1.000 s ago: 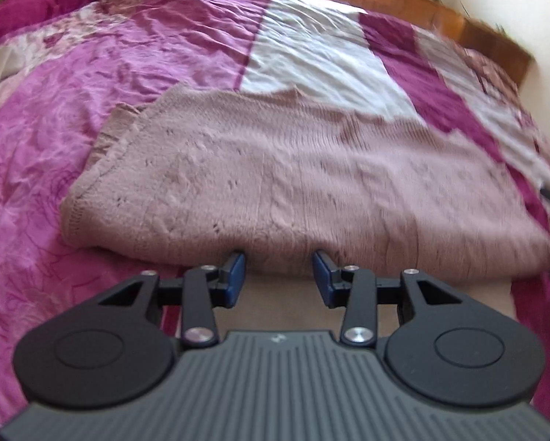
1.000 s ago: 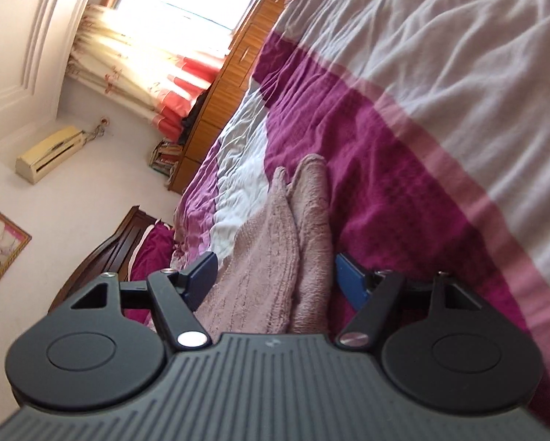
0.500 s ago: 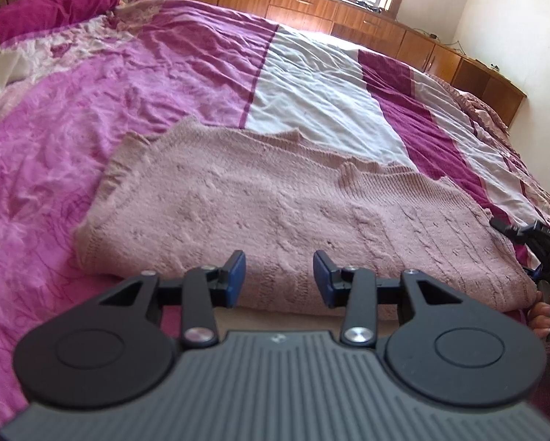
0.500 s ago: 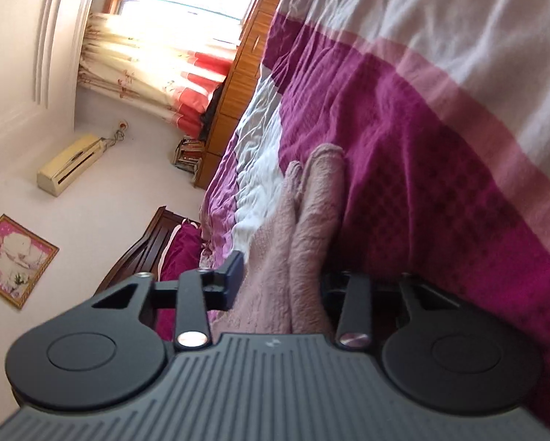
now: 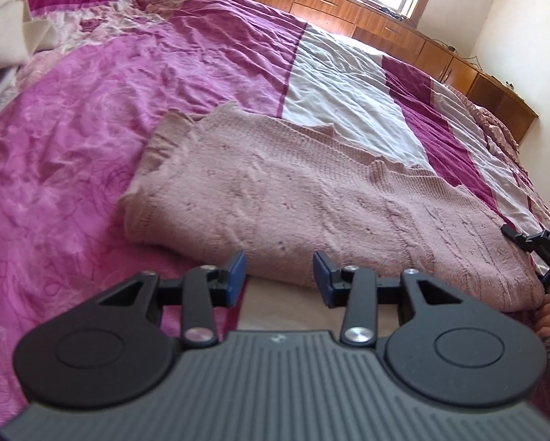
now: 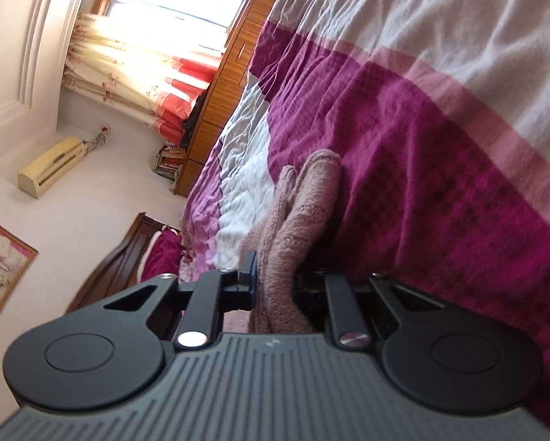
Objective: Fold small clothes
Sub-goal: 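Lift the edge with the right gripper and fold it across the cardigan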
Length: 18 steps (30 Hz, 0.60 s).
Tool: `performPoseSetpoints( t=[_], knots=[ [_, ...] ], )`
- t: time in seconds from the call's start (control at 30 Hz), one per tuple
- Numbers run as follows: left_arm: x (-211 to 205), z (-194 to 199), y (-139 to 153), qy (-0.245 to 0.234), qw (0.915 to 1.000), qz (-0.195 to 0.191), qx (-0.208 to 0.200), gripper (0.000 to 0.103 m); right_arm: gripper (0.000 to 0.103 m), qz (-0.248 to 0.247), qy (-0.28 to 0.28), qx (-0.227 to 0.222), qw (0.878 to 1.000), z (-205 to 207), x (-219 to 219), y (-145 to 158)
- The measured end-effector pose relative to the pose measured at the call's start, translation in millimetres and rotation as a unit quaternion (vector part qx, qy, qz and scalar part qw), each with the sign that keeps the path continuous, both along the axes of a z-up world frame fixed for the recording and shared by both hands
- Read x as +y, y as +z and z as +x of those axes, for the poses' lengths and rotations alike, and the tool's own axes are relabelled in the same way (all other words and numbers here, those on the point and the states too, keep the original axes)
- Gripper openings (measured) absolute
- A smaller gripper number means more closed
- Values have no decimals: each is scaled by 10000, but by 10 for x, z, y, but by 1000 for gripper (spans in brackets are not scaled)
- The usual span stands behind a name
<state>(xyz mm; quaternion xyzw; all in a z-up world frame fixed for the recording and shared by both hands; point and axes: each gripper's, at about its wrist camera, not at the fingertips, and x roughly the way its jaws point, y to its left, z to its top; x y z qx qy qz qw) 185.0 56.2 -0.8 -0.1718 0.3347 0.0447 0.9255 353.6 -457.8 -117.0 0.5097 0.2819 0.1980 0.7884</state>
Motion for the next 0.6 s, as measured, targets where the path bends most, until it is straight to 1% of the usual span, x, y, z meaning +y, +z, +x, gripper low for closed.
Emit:
performPoseSetpoints(
  t=[0.1, 0.3, 0.5, 0.6],
  knots=[
    [124, -45, 26, 116, 9999, -58, -47, 42, 17, 10, 45, -38, 10000, 5, 48, 96],
    [373, -130, 66, 356, 9990, -254, -108, 42, 17, -55, 231, -87, 9997, 52, 219, 385],
    [580, -245, 120, 405, 9989, -234, -90, 42, 17, -144, 361, -120, 9992, 112, 473, 654],
    [716, -290, 111, 519, 9982, -299, -83, 42, 17, -119, 449, -264, 9986, 113, 637, 769]
  ],
)
